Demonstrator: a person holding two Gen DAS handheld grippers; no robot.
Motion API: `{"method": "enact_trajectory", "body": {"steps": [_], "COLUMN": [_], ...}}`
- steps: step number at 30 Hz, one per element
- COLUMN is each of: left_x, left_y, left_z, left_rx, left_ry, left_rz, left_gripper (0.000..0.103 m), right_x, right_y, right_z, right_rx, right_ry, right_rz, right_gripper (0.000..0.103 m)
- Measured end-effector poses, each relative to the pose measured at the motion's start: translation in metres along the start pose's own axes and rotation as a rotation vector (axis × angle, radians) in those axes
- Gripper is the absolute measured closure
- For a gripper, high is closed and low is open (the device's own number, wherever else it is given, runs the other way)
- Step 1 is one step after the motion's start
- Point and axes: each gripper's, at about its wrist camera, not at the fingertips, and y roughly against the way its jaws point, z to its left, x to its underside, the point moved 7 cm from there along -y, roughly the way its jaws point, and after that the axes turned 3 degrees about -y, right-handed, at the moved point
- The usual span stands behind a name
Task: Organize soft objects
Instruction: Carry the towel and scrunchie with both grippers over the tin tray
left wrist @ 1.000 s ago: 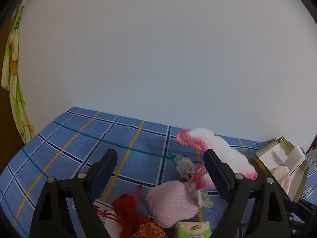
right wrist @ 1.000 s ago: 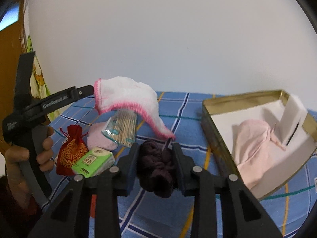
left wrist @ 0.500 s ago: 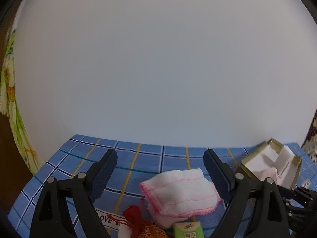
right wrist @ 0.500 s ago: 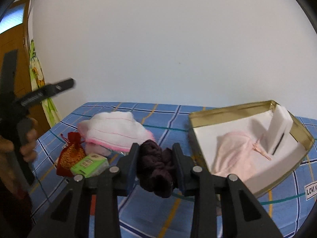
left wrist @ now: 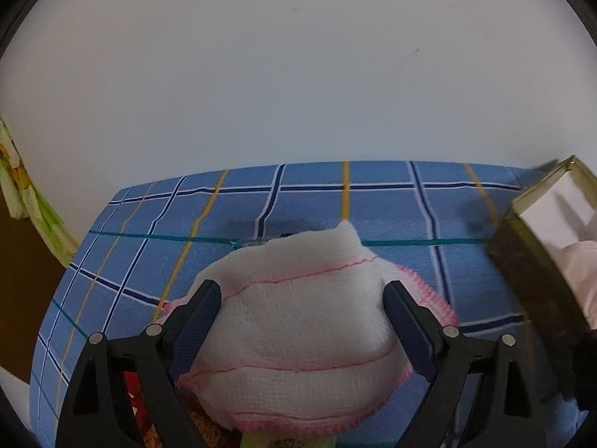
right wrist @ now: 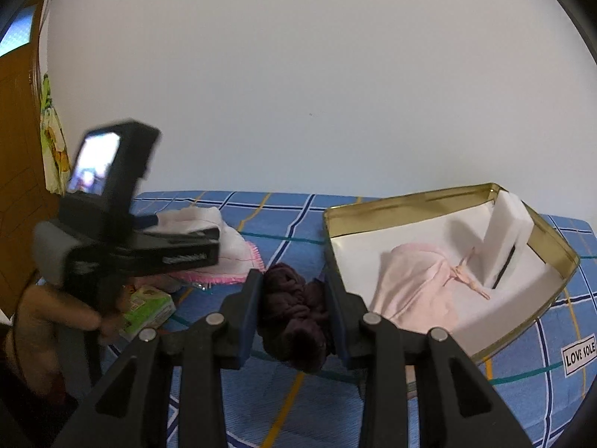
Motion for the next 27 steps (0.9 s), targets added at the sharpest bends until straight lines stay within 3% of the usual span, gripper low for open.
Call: {"method": "enact_trajectory", "body": {"steps": [2, 4, 7, 9, 17, 21, 27], "left_x": [0.005, 0.006, 0.007, 0.004, -0.016, -0.015, -0.007], "left_y": [0.001, 0.002, -0.001, 0.007, 0.086, 0.108, 0.125], "left_z": [0.005, 0.007, 0.011, 0.015, 0.042, 0.034, 0.011], "left_rx": [-0.015, 0.01, 0.032, 0.068, 0.238, 0.264, 0.293], "left_ry": [-0.008, 0.004, 0.013, 0.056, 0.218, 0.221, 0.209], "left_rz": [-0.009, -0.026, -0.022, -0.048, -0.342, -0.397, -0.405], "left_gripper": [0.014, 0.042, 0.064, 0.071, 0.073, 0.073, 0.073], "right_x": [0.0, 0.0, 0.001, 0.001, -0.006, -0.012, -0.024], "right_y": [-0.001, -0.002, -0.003, -0.003, 0.009, 0.018, 0.034], "right_z": [0.0, 0.001, 0.001, 0.0, -0.002, -0.004, -0.01], "right_rx": [-0.002, 0.0, 0.009, 0.009, -0.001, 0.008, -0.003], "right_ry": [-0.004, 0.0, 0.006, 0.003, -0.008, -0.007, -0.013], "right_rz": [0.006, 0.007, 0.008, 0.01, -0.056, -0.101, -0.169], "right_gripper": [0.069, 0.068, 0.068, 0.068, 0.068, 0.068, 0.068]}}
